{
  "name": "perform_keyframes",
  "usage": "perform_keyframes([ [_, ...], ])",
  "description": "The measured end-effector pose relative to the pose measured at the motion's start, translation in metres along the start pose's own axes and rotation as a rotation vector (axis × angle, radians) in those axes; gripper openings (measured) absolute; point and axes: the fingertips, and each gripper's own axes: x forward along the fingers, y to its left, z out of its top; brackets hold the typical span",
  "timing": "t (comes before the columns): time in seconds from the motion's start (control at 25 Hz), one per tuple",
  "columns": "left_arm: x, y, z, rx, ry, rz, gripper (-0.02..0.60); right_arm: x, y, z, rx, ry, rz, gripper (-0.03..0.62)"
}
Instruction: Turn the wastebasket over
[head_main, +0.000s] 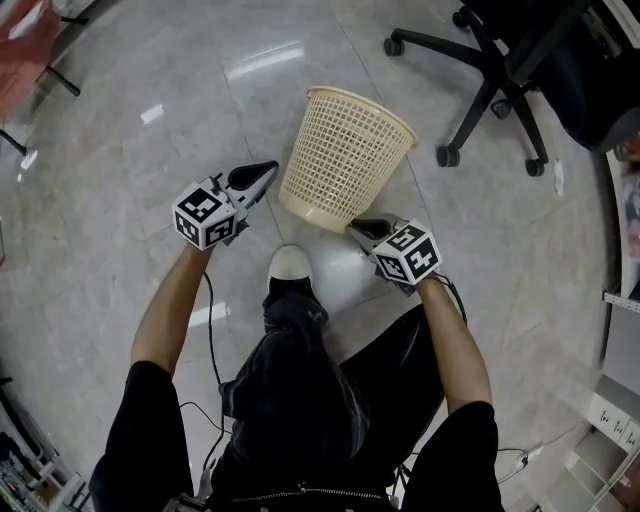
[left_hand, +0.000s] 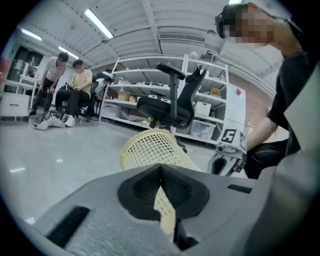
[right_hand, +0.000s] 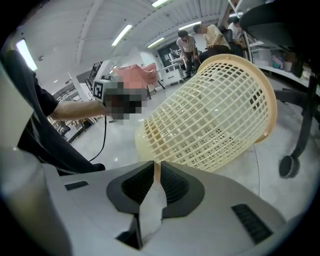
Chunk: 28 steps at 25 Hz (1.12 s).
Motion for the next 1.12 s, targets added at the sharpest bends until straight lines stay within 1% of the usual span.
perform_keyframes([
  [0.08,0.021,0.005,0.011,0.015,0.018,0.034,0.003,-0.001,-0.001,0.002,0.003,-0.003,-0.007,0.046],
  [0.12,0.031,0.005,0.015,0.012,0.022,0.034,0.003,-0.002,-0.002,0.003,0.006,-0.009,-0.012,0.046],
  [0.28,0.060,-0.006,0.021,0.004,0.037,-0.007,0.003,-0.015,-0.013,0.015,0.025,-0.069,-0.061,0.046],
  [0.36,0.070,-0.014,0.013,0.022,0.078,-0.039,0.003,-0.027,-0.026,0.024,0.017,-0.105,-0.118,0.046],
  [0.44,0.077,-0.024,0.000,0.059,0.134,-0.067,0.003,-0.044,-0.043,0.036,-0.023,-0.132,-0.199,0.046],
  [0.48,0.079,-0.027,-0.004,0.072,0.145,-0.076,0.003,-0.054,-0.054,0.044,-0.047,-0.145,-0.244,0.046],
  [0.6,0.082,-0.032,-0.005,0.069,0.140,-0.085,0.003,-0.092,-0.087,0.080,-0.085,-0.223,-0.371,0.048],
  [0.64,0.084,-0.033,-0.005,0.067,0.138,-0.088,0.003,-0.104,-0.096,0.095,-0.089,-0.255,-0.401,0.048],
  [0.72,0.086,-0.035,-0.004,0.062,0.132,-0.094,0.003,-0.120,-0.112,0.120,-0.102,-0.287,-0.430,0.048],
  [0.84,0.087,-0.040,-0.005,0.054,0.124,-0.098,0.003,-0.125,-0.124,0.148,-0.145,-0.277,-0.433,0.101],
  [0.92,0.089,-0.042,-0.004,0.046,0.116,-0.101,0.003,-0.118,-0.127,0.160,-0.183,-0.240,-0.419,0.133],
  [1.0,0.090,-0.044,-0.003,0.041,0.105,-0.105,0.003,-0.106,-0.128,0.166,-0.224,-0.180,-0.398,0.143],
  [1.12,0.091,-0.046,-0.003,0.028,0.085,-0.102,0.003,-0.093,-0.135,0.168,-0.275,-0.112,-0.403,0.143],
])
